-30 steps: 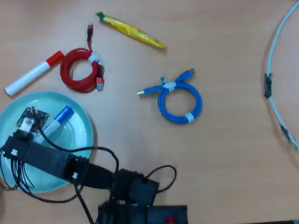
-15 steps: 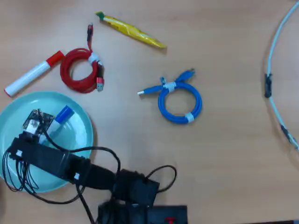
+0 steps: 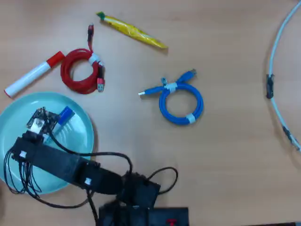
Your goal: Pick up the blue pen and put it in the green bowl
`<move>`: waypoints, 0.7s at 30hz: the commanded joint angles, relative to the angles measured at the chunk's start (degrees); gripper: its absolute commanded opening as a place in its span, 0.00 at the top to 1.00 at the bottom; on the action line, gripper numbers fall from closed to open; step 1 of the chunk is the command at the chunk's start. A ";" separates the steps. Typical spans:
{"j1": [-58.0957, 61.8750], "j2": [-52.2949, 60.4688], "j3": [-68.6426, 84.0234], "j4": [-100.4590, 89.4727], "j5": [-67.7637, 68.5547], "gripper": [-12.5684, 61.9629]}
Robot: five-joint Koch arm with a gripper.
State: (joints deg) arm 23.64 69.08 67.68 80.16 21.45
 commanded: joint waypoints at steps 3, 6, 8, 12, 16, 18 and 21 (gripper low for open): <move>2.37 11.07 -1.41 3.43 -0.62 0.33; 5.10 14.94 -1.41 4.48 -0.70 0.44; 8.26 17.23 -1.23 4.57 -1.14 0.53; 15.82 21.36 1.49 3.78 -6.94 0.66; 22.50 23.64 7.56 -0.53 -18.54 0.67; 25.49 26.89 11.60 -4.04 -22.15 0.67; 31.82 31.64 21.01 -10.72 -23.12 0.67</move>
State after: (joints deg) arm 52.47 95.19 89.21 75.32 -0.44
